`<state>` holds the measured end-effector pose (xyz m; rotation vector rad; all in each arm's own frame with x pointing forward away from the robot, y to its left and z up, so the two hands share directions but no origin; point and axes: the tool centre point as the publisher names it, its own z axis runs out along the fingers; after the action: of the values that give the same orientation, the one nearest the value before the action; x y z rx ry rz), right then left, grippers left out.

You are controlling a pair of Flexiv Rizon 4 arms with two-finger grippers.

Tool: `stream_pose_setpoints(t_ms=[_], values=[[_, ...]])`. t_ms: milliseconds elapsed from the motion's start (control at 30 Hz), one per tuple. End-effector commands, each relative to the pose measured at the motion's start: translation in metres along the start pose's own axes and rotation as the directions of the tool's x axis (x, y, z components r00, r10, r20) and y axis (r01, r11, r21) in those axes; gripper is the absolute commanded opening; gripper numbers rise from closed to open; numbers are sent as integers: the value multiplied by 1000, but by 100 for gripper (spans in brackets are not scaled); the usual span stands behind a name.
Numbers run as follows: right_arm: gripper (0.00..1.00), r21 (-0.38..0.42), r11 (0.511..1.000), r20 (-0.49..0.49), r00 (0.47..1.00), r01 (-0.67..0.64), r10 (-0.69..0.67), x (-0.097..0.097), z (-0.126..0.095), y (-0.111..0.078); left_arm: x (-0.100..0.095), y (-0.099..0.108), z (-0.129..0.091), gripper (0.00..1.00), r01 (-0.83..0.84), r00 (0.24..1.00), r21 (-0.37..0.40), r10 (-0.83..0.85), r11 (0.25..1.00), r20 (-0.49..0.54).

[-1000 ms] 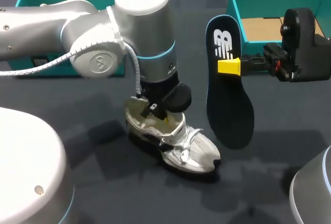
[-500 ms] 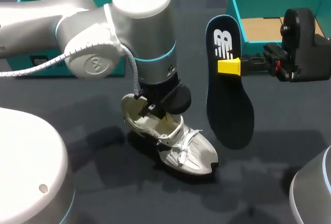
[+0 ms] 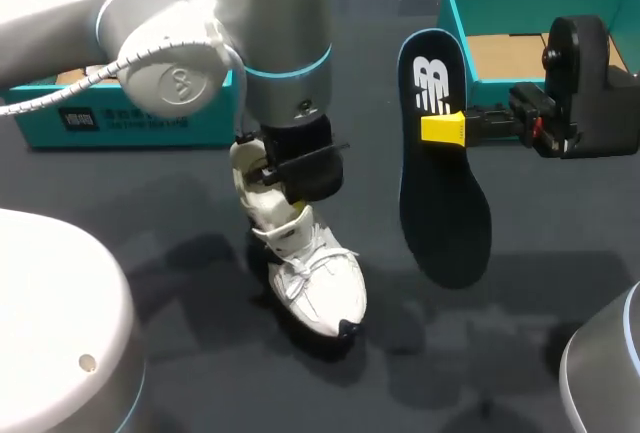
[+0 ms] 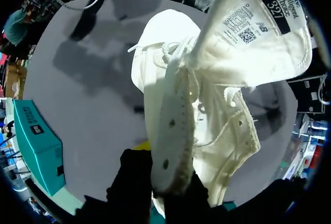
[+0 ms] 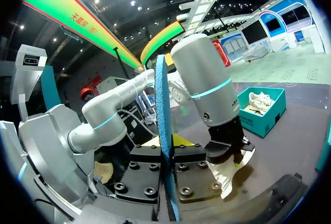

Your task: Take the shoe out of the shoebox, open the shoe tongue, remove and reinsert the insole, then place the shoe into the shoebox

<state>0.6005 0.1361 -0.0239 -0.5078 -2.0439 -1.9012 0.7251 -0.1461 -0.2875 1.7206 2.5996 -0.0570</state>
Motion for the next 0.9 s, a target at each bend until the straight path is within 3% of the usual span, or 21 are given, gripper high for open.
stream_pose_setpoints(t_ms=[33,200,333,467,900], values=[[0,1,1000,2,1000,-2,2,0,1,-1,3,-4,-5,0,-66,998,-28,66,997,-4],[0,1,1000,2,1000,-2,2,0,1,-1,3,-4,-5,0,-66,998,-28,66,997,-4],[0,1,1000,2,1000,-2,2,0,1,-1,0,-9,-3,0,-211,977,-38,211,977,-17],[0,1,1000,2,1000,-2,2,0,1,-1,-5,-10,2,0,-251,968,-59,249,966,-35],[0,1,1000,2,1000,-2,2,0,1,-1,-29,-25,37,0,-339,938,28,340,940,-67]])
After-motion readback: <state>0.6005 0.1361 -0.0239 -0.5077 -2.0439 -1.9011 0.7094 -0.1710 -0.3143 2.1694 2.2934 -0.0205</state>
